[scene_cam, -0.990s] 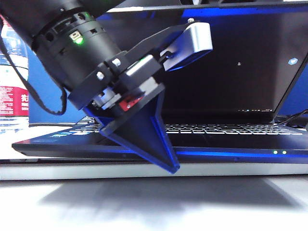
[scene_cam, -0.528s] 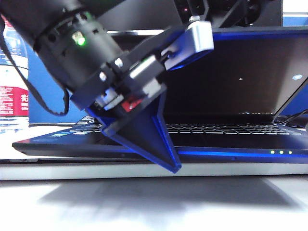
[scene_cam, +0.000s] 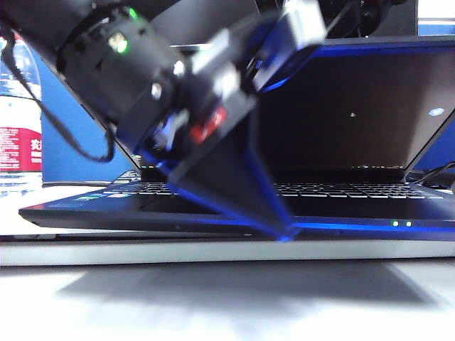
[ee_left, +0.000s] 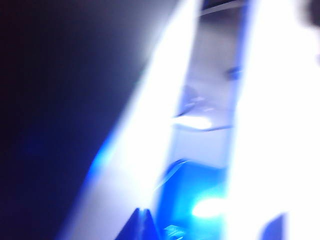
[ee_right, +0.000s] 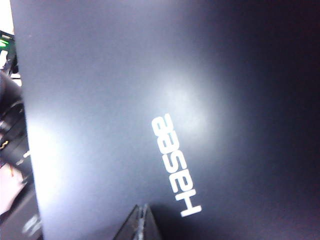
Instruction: Close the lid of the black laptop.
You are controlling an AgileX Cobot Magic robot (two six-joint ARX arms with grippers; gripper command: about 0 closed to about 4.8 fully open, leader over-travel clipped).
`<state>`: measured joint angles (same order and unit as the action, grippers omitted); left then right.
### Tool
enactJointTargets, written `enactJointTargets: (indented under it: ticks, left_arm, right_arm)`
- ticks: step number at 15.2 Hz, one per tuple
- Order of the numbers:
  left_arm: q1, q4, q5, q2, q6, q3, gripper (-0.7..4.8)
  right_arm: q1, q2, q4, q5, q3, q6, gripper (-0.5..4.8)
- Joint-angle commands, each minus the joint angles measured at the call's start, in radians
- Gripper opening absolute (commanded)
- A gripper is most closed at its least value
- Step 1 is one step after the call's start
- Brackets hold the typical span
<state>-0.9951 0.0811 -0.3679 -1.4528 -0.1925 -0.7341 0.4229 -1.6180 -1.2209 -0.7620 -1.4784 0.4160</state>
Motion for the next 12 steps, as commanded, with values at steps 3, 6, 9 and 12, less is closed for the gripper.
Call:
enactJointTargets:
  ticks: [3,6,9,12]
  left_arm:
    - [0.002,-0.014,-0.195,0.005,-0.044,-0.005,-0.05]
    - [0.002,-0.017,-0.265,0.005,-0.041,-0.005,-0.05]
    - [0.002,-0.042,-0.264,0.006,-0.033,-0.013,-0.05]
    - [0.002,-0.085,-0.265,0.006,-0.015,-0.013,-0.05]
  right_arm:
    - [0.002,0.003,0.006,0.002,-0.003,0.004,-0.06]
    - [0.002,0.003,0.01,0.002,-0.003,0.003,-0.06]
    - [0.002,0.003,-0.001,0.002,-0.003,0.003,-0.06]
    - [0.002,0.003,-0.015,0.029,-0.003,0.003,-0.06]
